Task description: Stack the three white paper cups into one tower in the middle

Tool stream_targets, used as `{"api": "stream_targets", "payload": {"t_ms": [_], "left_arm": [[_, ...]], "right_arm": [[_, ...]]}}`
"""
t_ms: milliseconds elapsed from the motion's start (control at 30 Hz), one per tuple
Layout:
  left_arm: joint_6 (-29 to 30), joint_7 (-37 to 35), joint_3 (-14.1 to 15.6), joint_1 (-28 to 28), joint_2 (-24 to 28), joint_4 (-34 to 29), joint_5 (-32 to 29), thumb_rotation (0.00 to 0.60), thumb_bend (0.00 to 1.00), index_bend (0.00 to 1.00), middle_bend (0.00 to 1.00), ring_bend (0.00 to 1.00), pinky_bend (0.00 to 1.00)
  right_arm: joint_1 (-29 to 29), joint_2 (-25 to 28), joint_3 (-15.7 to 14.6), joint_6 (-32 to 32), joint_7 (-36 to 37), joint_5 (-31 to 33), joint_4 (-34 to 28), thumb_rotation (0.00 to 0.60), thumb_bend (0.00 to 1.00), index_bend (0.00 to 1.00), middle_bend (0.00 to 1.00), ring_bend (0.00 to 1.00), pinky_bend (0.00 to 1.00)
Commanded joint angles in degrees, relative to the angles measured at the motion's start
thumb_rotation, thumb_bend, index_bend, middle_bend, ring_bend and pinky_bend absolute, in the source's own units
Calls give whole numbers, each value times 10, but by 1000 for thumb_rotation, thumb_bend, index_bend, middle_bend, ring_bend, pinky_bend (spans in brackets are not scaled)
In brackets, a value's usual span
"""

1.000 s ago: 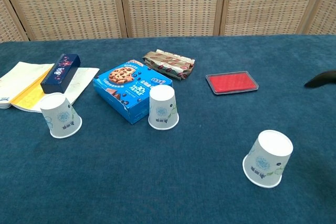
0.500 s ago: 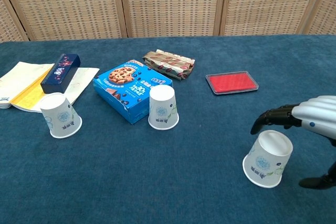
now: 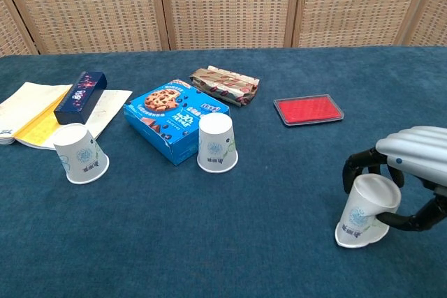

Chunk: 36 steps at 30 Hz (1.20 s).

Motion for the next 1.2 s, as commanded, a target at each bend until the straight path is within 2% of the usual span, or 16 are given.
{"api": "stream_targets", "payload": {"t_ms": [33,167,267,300,333,400,533,700,1000,1200], "left_arm": [[-2,3,-1,-1,-2,0,-3,600,0,0,0,0,0],[-10,8,-3,-4,-4,0,-12,600,0,0,0,0,0],[-17,13,-6,-8,-6,0,-21,600,0,0,0,0,0],[-25,17,-9,-12,-8,0,-30,600,0,0,0,0,0],[-27,18,-10,-13,-8,0,-33,600,0,0,0,0,0],[-34,22,-14,-17,-10,-1,-43,600,0,0,0,0,0],[-38,25,-20,-21,-12,-1,-55,600,0,0,0,0,0],[-44,24,-27,-24,-12,-1,-73,600,0,0,0,0,0],[-56,28,-32,-33,-14,1,-87,600,0,0,0,0,0],[-57,27,-33,-34,-15,1,-93,600,0,0,0,0,0]], "right_arm": [[4,8,0,5,6,-10,-12,600,577,449,493,456,536],[15,25,13,15,9,-23,-48,600,577,449,493,456,536],[33,40,38,15,-6,-19,-80,600,577,448,492,456,536],[48,46,61,11,-22,-11,-96,600,577,448,492,456,536],[54,48,67,7,-29,-2,-102,600,577,448,491,456,536],[79,51,100,-5,-54,32,-121,600,580,447,487,456,536],[125,45,147,-26,-93,106,-132,600,587,446,485,456,536],[209,8,191,-48,-154,257,-103,600,596,447,485,456,536],[298,-58,187,-23,-214,382,-49,600,606,445,485,456,536],[331,-79,184,-5,-228,429,-30,600,607,445,485,456,536]]}}
